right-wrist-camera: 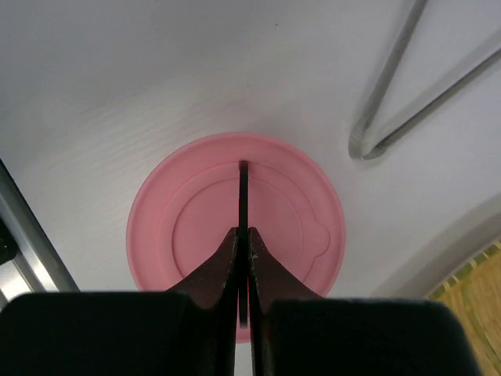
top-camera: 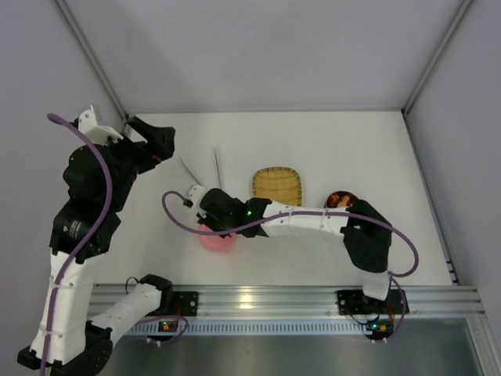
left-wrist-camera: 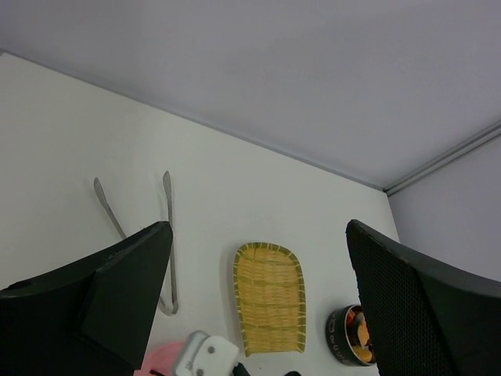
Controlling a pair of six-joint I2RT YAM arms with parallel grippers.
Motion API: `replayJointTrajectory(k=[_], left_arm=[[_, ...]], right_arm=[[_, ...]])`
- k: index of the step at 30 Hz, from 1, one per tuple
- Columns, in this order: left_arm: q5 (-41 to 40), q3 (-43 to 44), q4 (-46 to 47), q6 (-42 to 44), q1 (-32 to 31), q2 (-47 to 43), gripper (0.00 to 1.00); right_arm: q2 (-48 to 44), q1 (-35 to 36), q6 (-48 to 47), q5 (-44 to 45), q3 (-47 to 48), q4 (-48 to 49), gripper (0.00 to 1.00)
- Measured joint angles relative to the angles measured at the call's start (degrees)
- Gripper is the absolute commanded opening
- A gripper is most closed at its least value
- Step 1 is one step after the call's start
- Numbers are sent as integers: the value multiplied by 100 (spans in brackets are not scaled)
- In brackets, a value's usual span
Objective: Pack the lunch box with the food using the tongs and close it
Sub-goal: Pick up the box lid from the center of the board, then close the box lid on the packing box.
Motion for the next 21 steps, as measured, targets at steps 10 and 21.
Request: replayJointTrajectory(k=[10, 21], left_arm=[[-42, -542, 96, -4, 0, -70, 98], [157, -848, 304, -72, 0, -72, 98]], right_arm=[[-2540, -734, 741, 1320, -686, -973, 0], [-4325, -3289, 1674, 2199, -2232, -1847, 0]])
